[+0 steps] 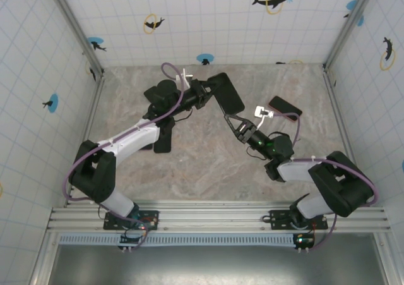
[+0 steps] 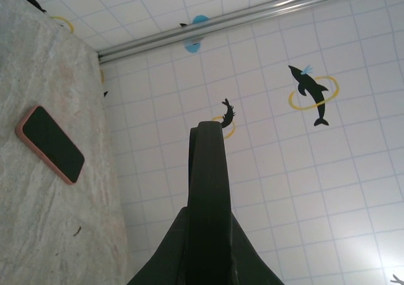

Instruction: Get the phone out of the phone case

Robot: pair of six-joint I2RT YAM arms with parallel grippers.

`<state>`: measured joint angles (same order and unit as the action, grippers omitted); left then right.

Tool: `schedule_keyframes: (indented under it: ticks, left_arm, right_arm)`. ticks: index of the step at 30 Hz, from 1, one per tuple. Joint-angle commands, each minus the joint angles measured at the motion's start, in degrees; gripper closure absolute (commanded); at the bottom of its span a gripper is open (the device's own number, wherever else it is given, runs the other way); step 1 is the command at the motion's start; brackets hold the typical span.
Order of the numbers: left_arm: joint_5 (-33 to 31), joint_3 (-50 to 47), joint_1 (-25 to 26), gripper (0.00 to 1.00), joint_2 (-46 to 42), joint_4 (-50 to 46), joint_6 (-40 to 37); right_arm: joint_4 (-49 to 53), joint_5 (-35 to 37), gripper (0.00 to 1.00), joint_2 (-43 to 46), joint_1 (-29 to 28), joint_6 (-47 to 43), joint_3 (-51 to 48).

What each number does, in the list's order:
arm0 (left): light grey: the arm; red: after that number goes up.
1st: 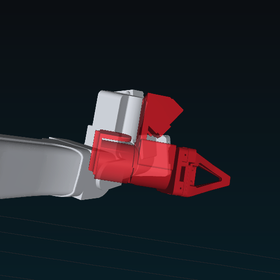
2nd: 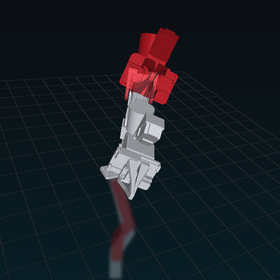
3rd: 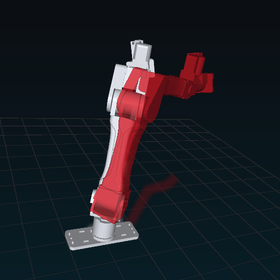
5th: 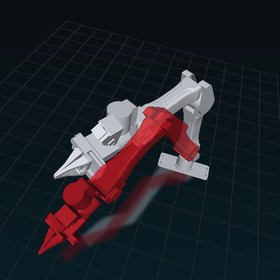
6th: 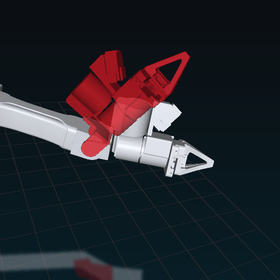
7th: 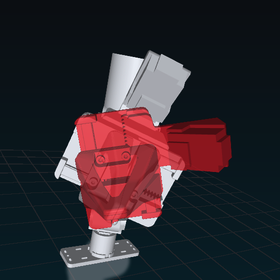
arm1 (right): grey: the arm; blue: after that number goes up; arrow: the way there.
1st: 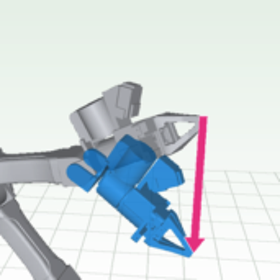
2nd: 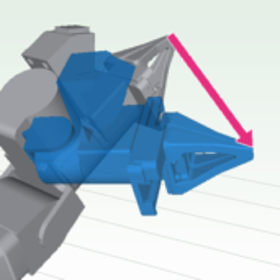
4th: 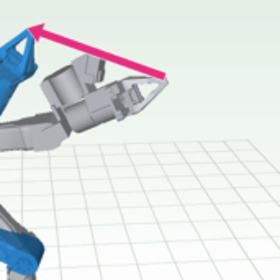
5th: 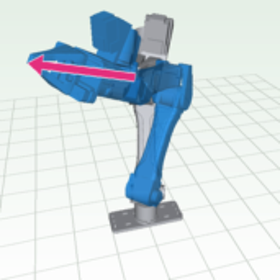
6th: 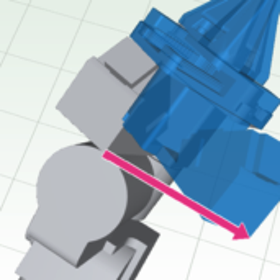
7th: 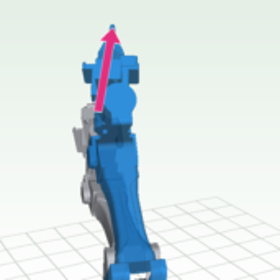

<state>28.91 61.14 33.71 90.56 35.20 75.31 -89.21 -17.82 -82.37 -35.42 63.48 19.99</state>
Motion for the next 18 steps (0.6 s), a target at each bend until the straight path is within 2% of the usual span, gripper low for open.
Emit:
schedule_keyframes:
  ticks: [1,18]
  left_arm:
    - [1.8,1.0,1.1,1.00,-1.9,4.2,3.8]
    - [3.4,-0.5,2.1,1.00,-3.9,4.8,6.0]
  right_arm:
    - [2.5,0.2,0.87,-0.3,1.1,-5.7,0.8]
    - [9.4,-0.5,0.90,2.2,4.9,-9.2,0.8]
